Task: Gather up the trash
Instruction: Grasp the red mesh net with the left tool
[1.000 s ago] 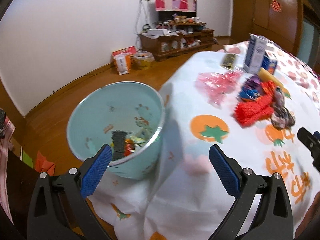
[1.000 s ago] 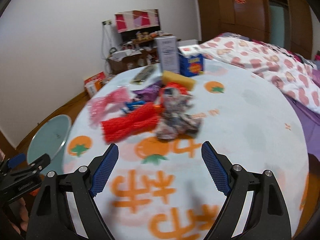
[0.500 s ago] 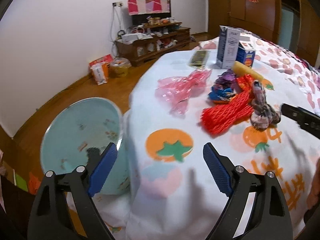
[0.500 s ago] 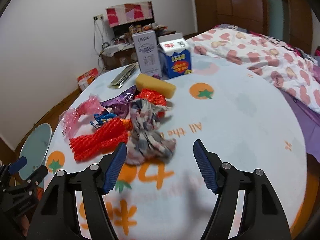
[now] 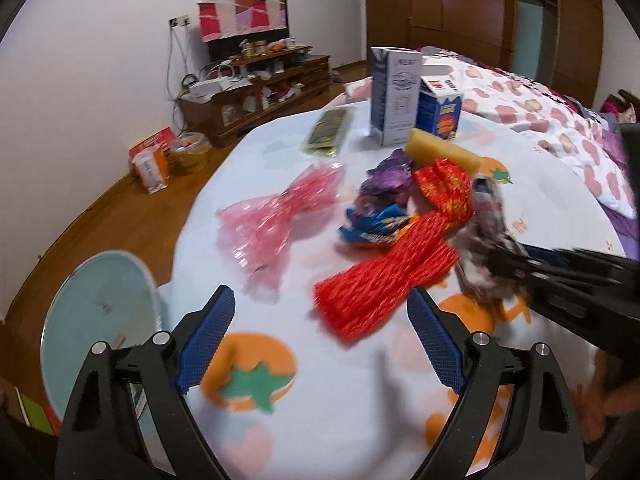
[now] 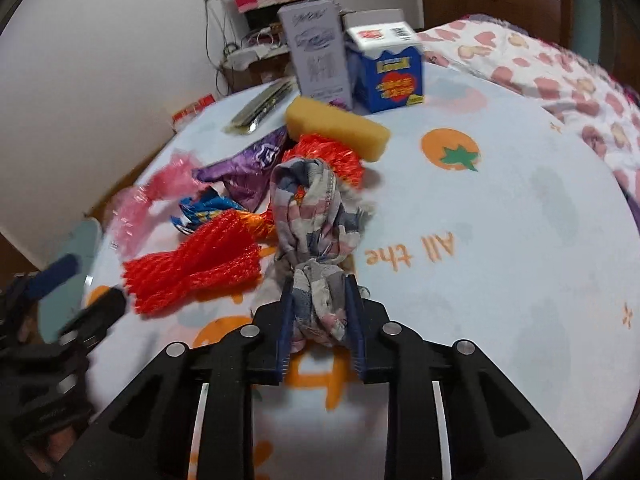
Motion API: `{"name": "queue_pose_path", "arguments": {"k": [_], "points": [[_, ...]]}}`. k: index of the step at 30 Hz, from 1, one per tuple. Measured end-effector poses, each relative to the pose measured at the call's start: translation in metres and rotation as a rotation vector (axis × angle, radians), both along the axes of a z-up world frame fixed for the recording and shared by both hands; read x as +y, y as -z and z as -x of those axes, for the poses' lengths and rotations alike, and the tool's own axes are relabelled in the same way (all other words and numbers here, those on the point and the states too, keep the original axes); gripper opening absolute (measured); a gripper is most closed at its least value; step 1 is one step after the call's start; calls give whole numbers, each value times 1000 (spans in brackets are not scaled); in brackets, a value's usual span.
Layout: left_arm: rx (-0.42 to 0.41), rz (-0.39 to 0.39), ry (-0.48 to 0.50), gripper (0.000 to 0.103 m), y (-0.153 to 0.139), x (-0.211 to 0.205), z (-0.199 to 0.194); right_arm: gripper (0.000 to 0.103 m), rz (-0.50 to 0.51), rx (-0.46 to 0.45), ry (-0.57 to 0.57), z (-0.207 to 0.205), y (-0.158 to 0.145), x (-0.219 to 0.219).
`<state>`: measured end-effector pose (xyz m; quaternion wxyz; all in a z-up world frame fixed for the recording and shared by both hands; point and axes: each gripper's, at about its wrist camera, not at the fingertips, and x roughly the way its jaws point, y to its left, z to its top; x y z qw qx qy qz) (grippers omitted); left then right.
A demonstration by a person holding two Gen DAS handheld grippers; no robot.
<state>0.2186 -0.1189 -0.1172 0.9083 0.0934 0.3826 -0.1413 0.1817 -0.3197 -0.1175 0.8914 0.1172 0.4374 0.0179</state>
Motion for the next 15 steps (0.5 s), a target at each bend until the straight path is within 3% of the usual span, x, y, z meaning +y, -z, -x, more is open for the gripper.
{"name": "queue_pose_path", "arguments": {"k": [4,7,11,15], "points": [[3,-23,18,86,9,-16,-14,25,6,-48,48,23,-16,-20],[37,-39,21,83,19,-25,-22,25,-9,-34,80,34,-15,-35],[115,-12,36,66,32,-33,-27,25,-22,-14,114,39,-7,-47],[105,-26,53,42,33,-38,-23,25,-55,-11,136,44,-2,-48]]}}
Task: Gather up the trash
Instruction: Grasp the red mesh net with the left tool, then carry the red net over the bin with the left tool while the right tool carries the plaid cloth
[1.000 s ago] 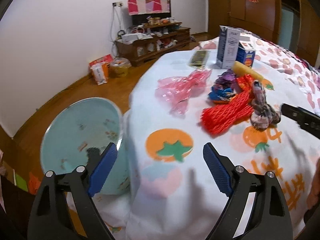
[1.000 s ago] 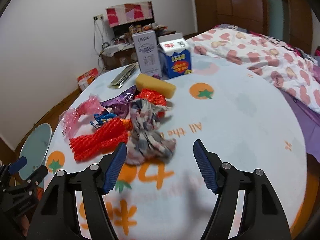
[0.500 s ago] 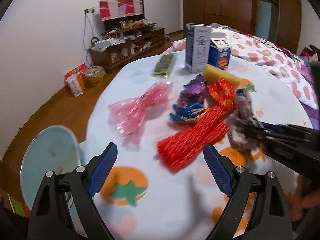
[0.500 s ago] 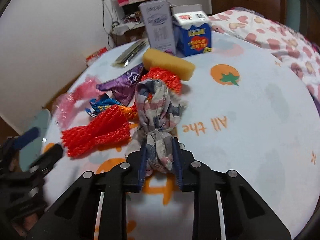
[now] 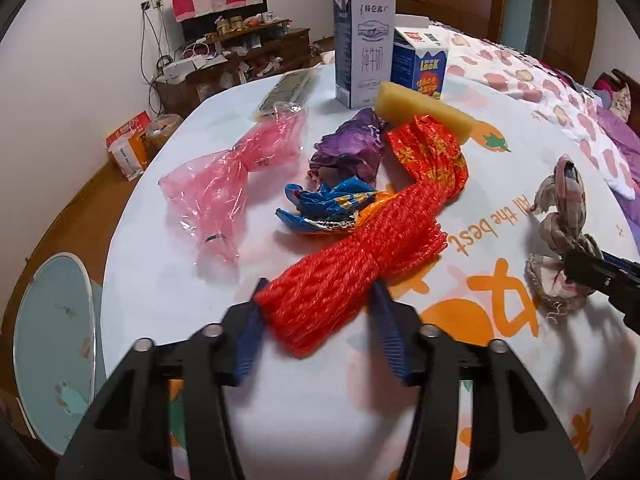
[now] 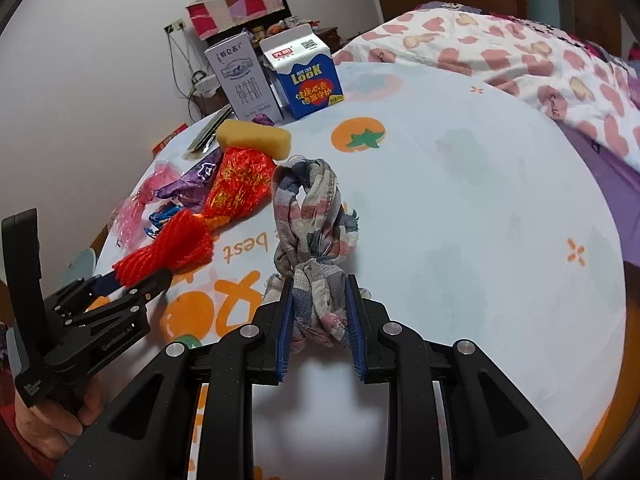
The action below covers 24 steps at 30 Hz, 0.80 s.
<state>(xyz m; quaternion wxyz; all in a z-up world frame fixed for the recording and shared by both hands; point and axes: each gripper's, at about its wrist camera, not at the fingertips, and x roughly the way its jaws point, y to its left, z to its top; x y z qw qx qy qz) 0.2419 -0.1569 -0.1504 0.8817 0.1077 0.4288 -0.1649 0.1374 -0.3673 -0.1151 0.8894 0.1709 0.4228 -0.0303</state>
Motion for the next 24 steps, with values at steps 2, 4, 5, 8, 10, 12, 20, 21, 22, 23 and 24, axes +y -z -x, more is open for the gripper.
{"name": "queue_pose_path", "arguments": {"k": [2,4,5,8,10,12,20,21,22,23,24], "points": [[-5,5,9,34,-2,1,4,25,0,-7,-3,3,-1,4],[-18,18,17,29,-7,2,10,25,1,-17,-3,5,-4,7],[-18,25,17,26,-8,4,12,25,2,-21,-3,7,-5,9],[-14,52,12,23,-13,11,22,25,6,-29,-4,14,-9,14],[-14,62,8,22,-16,16,30,25,11,-32,-9,18,-11,19],[-15,76,2,21,-19,21,38,25,18,-39,-11,23,-14,24],[-57,105,-41,20,-38,50,70,25,26,-57,-36,37,-23,44],[-65,105,-46,20,-41,53,73,25,28,-60,-42,39,-24,48],[-75,102,-55,20,-44,57,77,25,28,-62,-47,40,-26,51],[-81,99,-61,20,-46,60,79,25,30,-65,-55,41,-27,55],[-89,100,-72,20,-48,65,83,25,31,-66,-62,42,-28,59]]}}
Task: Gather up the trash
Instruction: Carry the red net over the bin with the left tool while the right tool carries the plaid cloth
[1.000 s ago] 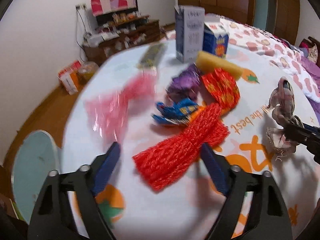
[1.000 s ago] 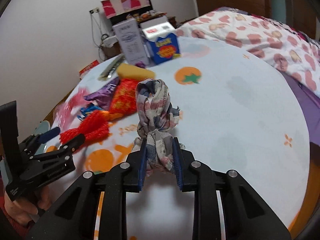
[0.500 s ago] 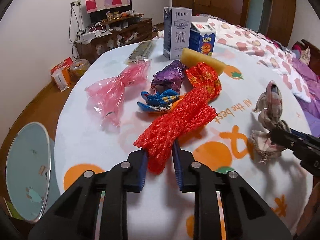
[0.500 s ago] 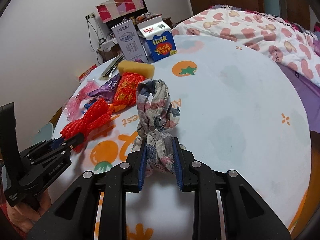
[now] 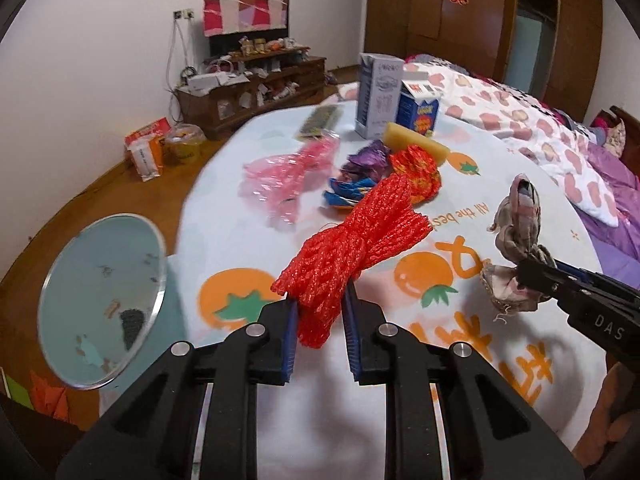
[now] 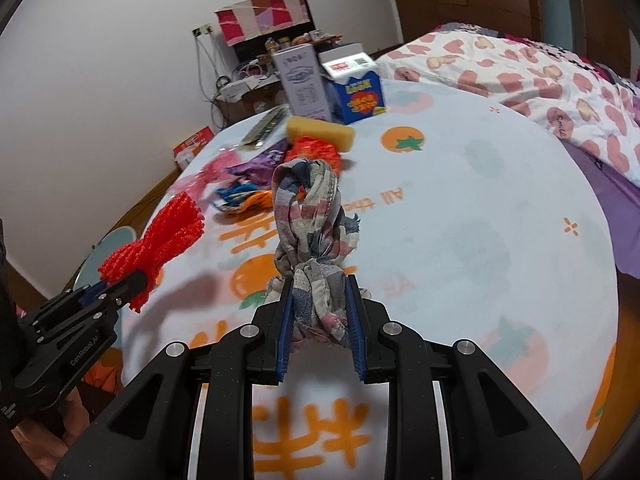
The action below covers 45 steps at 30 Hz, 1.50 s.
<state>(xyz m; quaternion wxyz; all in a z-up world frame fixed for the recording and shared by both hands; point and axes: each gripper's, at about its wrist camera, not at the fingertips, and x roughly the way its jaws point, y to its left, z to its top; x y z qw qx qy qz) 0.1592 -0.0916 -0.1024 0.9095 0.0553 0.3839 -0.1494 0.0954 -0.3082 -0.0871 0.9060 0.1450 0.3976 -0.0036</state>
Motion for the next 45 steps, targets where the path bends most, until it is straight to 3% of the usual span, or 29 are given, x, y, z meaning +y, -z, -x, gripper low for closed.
{"name": "queue_pose_path", "arguments": {"k": [11,45], "points": [[-39,0,-119,20,-17,53,16,25,27,-12,-107,-2,-6,54],[-37,12,-374,20,-10,164,10,25,66,-34,-357,-33,-18,183]]}}
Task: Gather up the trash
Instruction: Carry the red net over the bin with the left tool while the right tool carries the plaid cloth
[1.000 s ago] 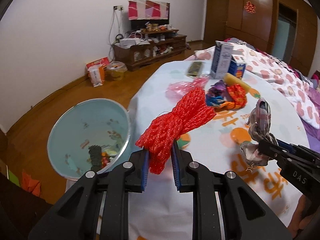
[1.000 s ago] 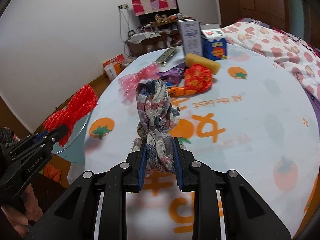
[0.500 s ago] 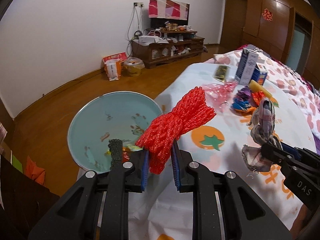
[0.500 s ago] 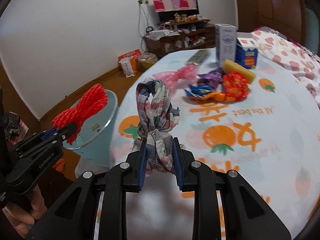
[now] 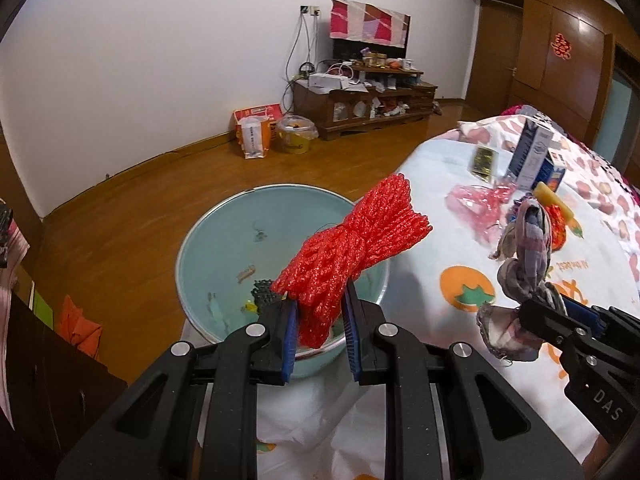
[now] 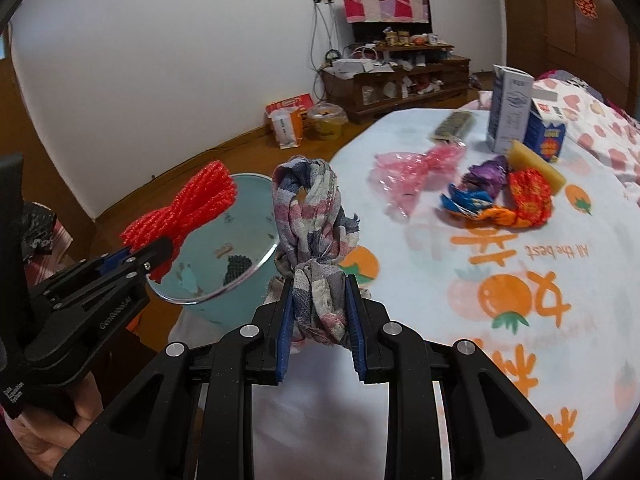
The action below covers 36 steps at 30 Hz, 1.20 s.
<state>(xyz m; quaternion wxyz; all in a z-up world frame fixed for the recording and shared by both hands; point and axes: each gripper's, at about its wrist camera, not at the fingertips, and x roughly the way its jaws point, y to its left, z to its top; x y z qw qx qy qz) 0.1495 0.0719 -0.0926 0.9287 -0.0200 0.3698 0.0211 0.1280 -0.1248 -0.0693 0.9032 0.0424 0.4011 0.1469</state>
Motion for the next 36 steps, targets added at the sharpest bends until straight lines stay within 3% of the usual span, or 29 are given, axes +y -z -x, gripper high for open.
{"name": "queue_pose_path", "arguments": {"k": [36], "points": [[51,-15,-150,20,19,50,-37,25,30,12,-106,-49,8,84]]}}
